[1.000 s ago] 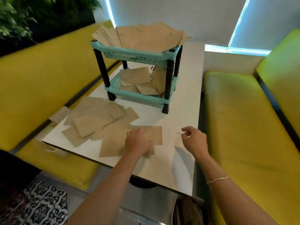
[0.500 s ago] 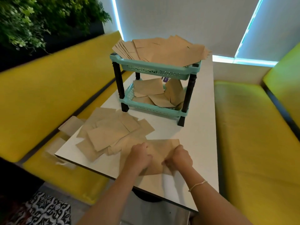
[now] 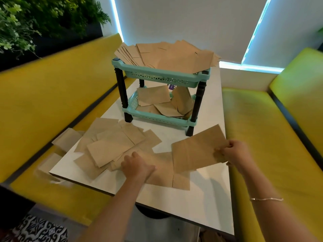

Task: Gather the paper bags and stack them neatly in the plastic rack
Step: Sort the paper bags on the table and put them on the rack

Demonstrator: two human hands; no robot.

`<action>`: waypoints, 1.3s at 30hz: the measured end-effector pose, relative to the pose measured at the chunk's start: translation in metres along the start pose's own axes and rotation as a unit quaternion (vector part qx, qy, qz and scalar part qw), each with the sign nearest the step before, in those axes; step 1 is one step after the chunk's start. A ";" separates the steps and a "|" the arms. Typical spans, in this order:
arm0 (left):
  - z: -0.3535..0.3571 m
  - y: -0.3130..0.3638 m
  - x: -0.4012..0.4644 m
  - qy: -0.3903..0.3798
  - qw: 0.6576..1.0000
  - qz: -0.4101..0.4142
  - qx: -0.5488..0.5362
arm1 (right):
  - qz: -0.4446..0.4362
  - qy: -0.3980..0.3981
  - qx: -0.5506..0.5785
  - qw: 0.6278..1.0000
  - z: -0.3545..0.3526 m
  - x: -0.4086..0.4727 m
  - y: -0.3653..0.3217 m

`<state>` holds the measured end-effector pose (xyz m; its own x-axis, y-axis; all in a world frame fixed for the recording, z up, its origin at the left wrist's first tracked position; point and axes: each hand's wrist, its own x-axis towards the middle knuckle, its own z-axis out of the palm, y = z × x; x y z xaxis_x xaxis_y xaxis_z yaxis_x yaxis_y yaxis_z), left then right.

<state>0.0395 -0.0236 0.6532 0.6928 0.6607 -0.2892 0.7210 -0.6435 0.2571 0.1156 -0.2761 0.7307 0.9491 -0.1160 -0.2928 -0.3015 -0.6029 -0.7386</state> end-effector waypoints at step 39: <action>0.048 0.127 -0.152 -0.076 0.876 0.176 -0.443 | 0.083 -0.146 -0.285 0.944 0.019 -0.029 0.313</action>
<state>0.0243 -0.2242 0.6860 0.9128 0.3800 -0.1498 0.2391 -0.2000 0.9502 -0.0079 -0.4460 0.4965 0.8023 -0.0731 -0.5924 -0.2665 -0.9319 -0.2460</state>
